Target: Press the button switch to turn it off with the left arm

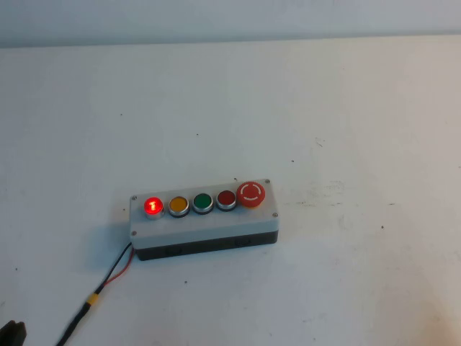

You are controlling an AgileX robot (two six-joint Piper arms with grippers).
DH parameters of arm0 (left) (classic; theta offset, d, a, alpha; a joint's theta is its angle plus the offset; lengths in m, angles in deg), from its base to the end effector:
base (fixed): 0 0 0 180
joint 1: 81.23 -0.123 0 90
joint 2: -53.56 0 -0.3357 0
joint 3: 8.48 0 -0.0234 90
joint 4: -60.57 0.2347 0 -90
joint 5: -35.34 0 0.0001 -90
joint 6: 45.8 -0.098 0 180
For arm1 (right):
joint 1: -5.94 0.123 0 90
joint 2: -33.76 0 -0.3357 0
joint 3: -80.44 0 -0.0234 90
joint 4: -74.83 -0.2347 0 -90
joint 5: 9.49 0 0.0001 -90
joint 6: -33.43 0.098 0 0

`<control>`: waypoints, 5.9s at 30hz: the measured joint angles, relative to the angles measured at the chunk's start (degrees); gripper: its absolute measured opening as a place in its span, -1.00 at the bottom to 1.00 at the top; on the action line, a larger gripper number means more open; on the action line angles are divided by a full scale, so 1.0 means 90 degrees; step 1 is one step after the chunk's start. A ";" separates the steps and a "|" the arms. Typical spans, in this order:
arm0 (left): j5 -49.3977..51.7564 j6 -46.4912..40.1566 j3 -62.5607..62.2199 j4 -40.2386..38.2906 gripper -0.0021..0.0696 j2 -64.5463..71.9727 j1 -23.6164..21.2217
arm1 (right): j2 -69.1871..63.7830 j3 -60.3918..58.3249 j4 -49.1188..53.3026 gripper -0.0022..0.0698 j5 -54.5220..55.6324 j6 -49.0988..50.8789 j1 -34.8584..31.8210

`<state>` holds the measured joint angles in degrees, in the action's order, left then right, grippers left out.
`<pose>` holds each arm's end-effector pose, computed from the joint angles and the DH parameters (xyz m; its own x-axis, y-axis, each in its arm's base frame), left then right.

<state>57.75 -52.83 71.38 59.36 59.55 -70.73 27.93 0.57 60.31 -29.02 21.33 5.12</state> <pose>-0.0084 0.0008 0.1676 -0.2868 0.1579 -0.9449 0.2205 0.9707 0.0953 -0.0071 0.0083 0.1732 -0.2547 0.0318 -0.9665 -0.0597 0.9970 0.0485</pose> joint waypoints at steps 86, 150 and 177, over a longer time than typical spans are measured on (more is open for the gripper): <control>0.3571 -0.0451 -0.6566 -0.1514 -0.95 0.7627 0.0303 | 0.0000 0.0000 0.0000 -0.98 0.0000 0.0000 0.0000; 0.5044 -0.0053 -0.9540 -0.0216 -0.95 1.1658 0.1341 | 0.0000 0.0000 0.0000 -0.98 0.0000 0.0000 0.0000; 0.4412 -0.0239 -0.9359 -0.0128 -0.95 1.0796 0.1469 | 0.0000 0.0000 0.0000 -0.98 0.0000 0.0000 0.0000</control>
<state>97.46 -54.99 -12.85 58.20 156.72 -57.51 27.93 0.57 60.31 -29.02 21.33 5.12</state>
